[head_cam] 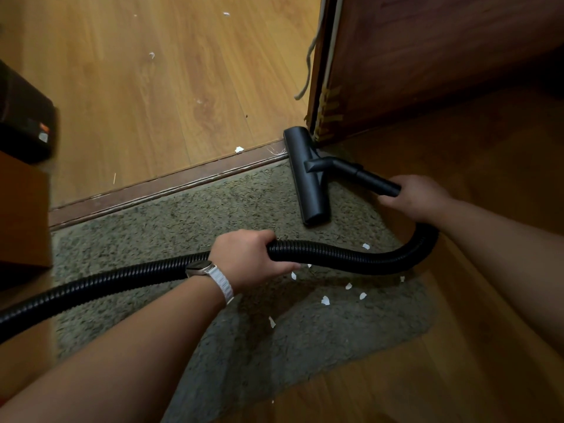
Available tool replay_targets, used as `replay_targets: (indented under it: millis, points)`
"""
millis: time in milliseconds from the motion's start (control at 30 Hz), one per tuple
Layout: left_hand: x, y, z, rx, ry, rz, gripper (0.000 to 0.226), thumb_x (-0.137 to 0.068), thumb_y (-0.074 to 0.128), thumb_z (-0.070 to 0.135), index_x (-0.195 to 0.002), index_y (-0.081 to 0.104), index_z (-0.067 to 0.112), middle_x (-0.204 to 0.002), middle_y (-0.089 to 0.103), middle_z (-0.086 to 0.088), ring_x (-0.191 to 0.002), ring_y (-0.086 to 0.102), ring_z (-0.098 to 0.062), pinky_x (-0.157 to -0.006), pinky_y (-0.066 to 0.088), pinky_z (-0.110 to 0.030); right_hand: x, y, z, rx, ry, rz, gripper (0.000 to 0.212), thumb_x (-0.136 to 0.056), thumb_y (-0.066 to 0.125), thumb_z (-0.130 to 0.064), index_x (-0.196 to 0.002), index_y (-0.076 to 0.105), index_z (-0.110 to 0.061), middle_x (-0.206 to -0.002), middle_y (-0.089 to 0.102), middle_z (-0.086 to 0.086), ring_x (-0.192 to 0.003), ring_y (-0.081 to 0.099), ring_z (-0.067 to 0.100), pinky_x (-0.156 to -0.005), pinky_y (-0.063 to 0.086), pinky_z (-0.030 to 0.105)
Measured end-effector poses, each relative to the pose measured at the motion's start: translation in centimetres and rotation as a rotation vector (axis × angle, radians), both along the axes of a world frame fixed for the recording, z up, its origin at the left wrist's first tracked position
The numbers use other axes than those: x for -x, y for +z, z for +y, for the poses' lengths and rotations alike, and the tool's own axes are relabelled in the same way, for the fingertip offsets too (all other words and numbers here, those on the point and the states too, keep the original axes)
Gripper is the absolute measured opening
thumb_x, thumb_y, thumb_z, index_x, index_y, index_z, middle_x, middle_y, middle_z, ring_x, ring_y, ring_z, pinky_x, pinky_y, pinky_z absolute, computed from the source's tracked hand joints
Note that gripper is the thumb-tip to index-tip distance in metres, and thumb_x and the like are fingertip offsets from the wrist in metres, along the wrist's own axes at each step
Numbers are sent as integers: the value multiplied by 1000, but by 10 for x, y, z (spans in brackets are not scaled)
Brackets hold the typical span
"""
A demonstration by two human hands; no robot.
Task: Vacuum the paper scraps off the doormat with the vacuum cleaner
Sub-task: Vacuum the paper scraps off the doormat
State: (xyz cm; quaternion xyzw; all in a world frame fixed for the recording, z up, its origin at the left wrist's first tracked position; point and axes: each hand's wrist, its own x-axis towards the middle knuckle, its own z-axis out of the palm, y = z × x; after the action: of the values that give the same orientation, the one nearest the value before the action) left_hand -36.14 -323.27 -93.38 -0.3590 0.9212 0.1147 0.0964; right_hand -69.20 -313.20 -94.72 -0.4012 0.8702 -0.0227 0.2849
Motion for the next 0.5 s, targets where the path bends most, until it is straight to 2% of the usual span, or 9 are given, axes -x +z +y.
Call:
replay_targets:
  millis: [167,367,500]
  points:
    - [-5,-2,1,5,-33,-4,69,-65,42,94,-84,57,29,-65,56,11,-64,58,-10,-57,48,-24,-17,2,-5,-5,103,14,27,-92,64,-40,-115,61,-26,-83,61,-2,-71,58,15,-55,39,28]
    - [-10,-5,9,7,-64,-8,67,-66,40,93,-82,55,30,-66,55,12,-65,58,-10,-59,52,-25,-19,8,5,6,96,14,25,-93,64,-38,-114,62,-25,-84,61,-1,-73,59,17,-63,47,32]
    - [-11,-5,16,5,-76,-6,68,-67,40,93,-83,57,30,-66,58,11,-65,59,-9,-58,51,-24,-19,9,20,9,73,-1,26,-94,63,-38,-117,61,-26,-85,62,1,-72,60,17,-61,46,32]
